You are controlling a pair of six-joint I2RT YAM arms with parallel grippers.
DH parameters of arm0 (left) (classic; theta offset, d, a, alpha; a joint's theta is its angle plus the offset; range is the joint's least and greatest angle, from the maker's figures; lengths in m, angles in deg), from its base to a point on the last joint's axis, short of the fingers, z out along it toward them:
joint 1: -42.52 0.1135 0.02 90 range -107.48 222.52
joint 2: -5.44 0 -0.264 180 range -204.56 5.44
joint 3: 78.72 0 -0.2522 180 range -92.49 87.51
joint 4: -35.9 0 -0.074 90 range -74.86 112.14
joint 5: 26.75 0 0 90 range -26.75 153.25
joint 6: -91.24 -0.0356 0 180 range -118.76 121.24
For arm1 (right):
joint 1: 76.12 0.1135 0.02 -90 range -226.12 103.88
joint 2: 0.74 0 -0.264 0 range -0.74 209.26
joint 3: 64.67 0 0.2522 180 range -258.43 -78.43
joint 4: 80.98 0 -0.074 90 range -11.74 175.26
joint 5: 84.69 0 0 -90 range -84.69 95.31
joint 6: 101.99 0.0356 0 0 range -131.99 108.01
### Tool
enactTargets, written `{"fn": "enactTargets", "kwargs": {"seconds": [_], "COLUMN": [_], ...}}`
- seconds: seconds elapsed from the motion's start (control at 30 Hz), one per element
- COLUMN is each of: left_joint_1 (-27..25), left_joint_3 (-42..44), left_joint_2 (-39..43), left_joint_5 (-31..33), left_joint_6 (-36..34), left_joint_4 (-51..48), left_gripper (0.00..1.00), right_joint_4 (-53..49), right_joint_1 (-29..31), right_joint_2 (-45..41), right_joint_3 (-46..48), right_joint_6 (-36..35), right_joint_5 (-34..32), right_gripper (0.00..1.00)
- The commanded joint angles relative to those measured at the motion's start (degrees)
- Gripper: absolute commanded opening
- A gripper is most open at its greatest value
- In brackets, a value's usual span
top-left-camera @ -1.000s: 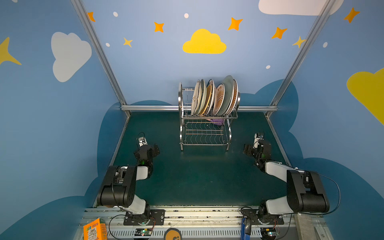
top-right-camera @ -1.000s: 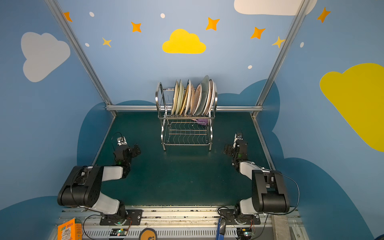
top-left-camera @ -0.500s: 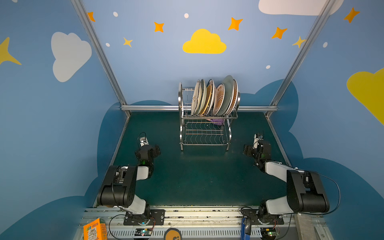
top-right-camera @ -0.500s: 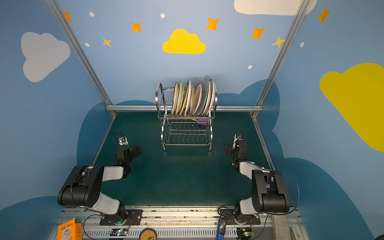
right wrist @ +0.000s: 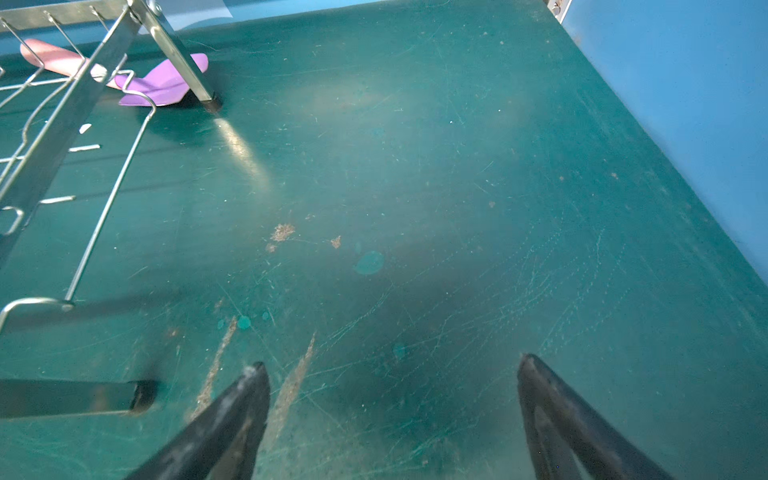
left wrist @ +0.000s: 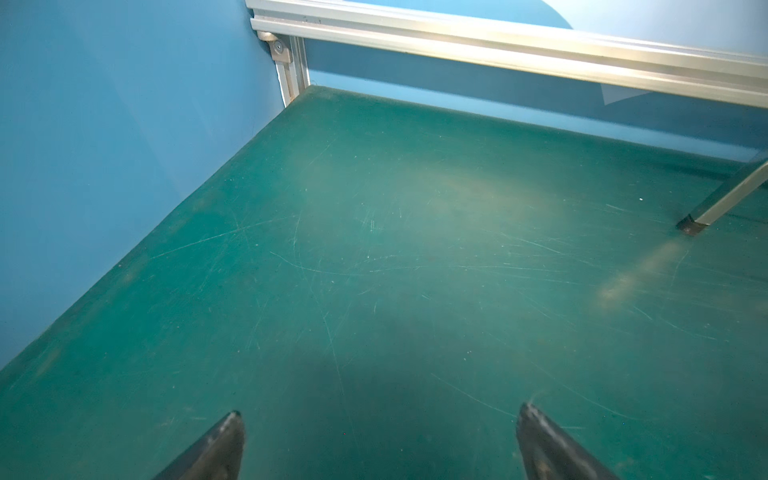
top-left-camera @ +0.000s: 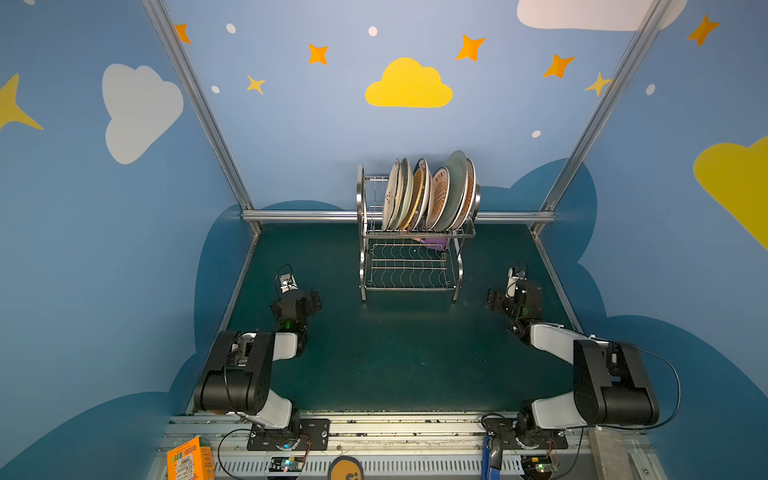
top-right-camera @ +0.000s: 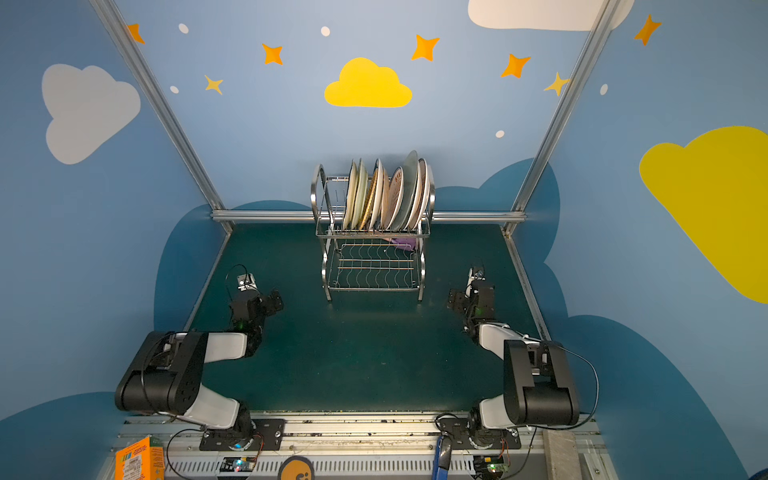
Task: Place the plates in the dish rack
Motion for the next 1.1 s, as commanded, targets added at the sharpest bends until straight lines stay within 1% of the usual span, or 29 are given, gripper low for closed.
{"fn": "enactTargets", "kwargs": {"seconds": [0.0, 1.07], "left_joint_1": [0.08, 0.31], "left_joint_3": [-0.86, -0.92], "left_joint_2": [0.65, 0.57], "left_joint_5": [-0.22, -0.81], "left_joint_6": [-0.29, -0.38], "left_joint_4": [-0.27, -0.48], "left_gripper": [1.00, 1.00], "right_joint_4": [-0.21, -0.26], "right_joint_1": [0.38, 0.33], "right_joint_2": [0.25, 0.25], "right_joint_3": [-0.77, -0.77], "right_joint_6": [-0.52, -0.53], "right_joint_5": [-0.36, -0.36], "right_gripper": [0.91, 0.91]}}
